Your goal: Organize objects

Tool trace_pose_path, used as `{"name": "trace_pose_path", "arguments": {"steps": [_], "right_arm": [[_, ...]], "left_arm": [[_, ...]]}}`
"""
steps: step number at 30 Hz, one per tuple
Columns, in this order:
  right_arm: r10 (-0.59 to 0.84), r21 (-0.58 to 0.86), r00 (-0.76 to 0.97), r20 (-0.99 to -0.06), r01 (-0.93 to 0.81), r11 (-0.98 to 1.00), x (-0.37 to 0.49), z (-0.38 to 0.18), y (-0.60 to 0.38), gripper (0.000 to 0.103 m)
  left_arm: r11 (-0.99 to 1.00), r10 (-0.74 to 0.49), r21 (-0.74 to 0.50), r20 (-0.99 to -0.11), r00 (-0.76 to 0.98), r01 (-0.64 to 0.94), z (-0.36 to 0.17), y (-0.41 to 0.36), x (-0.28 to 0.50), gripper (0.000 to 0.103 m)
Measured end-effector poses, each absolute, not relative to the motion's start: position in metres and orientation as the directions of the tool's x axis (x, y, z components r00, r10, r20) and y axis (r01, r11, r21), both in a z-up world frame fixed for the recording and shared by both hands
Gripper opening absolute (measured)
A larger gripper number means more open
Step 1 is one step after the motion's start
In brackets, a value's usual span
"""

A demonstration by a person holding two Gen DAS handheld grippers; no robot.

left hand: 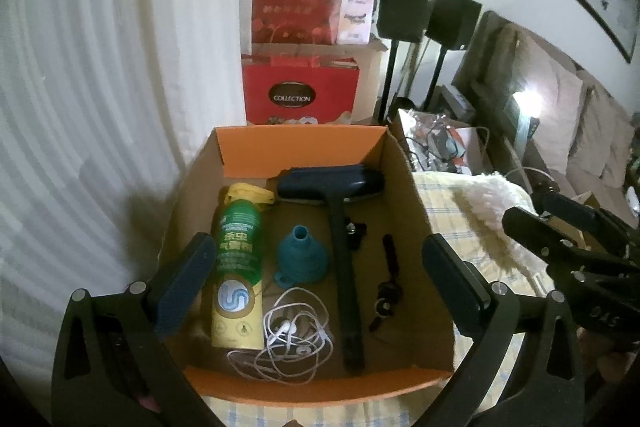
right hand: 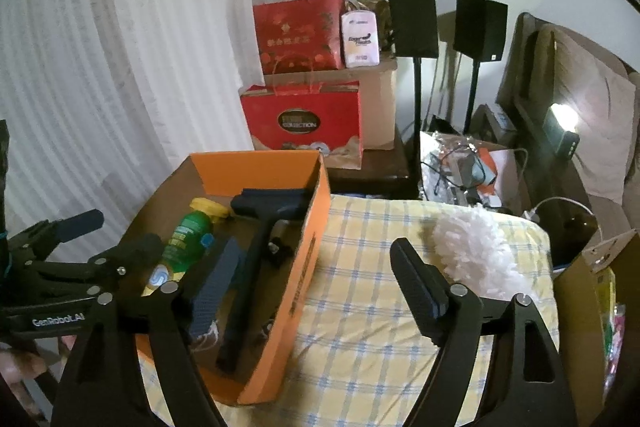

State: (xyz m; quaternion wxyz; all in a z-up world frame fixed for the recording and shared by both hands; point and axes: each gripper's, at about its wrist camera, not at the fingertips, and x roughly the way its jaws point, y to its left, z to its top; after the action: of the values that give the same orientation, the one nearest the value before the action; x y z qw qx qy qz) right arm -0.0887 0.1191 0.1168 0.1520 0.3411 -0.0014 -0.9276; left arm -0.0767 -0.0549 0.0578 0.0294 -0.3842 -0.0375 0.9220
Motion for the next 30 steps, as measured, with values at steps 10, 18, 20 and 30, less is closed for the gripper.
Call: {"name": "trace_pose_path", "arguments": {"steps": [10,18,20,30], "right_arm": [[-0.259,0.095,-0.731,-0.632,0.258,-0.961,-0.067,0.12,0.136,0.093],[-0.233,0.076,-0.754,-0.615,0.237,-0.968,-0.047,0.123,0.15,0.102],[-0.229,0.078,-0.754,-0.616,0.231,-0.97,-0.042,0.122,0.153,0.102],[-0.167,0.044,-0.764,-0.623,0.179,-0.983,-0.018,0.113,0.178,0.102]], "left_arm": [[-0.995,0.094,-0.093,-0.678,-0.729,-0.042,0.065,-0.038,-0.046,0.103],[-0.996,0.071,-0.081,-0.672,-0.737,-0.022,0.065,-0.031,-0.026,0.103],[-0.997,0.063,-0.072,-0.668,-0.742,-0.019,0.065,-0.028,-0.021,0.103],[-0.995,0.095,-0.09,-0.664,-0.742,-0.047,0.062,-0.014,-0.003,0.103]]}}
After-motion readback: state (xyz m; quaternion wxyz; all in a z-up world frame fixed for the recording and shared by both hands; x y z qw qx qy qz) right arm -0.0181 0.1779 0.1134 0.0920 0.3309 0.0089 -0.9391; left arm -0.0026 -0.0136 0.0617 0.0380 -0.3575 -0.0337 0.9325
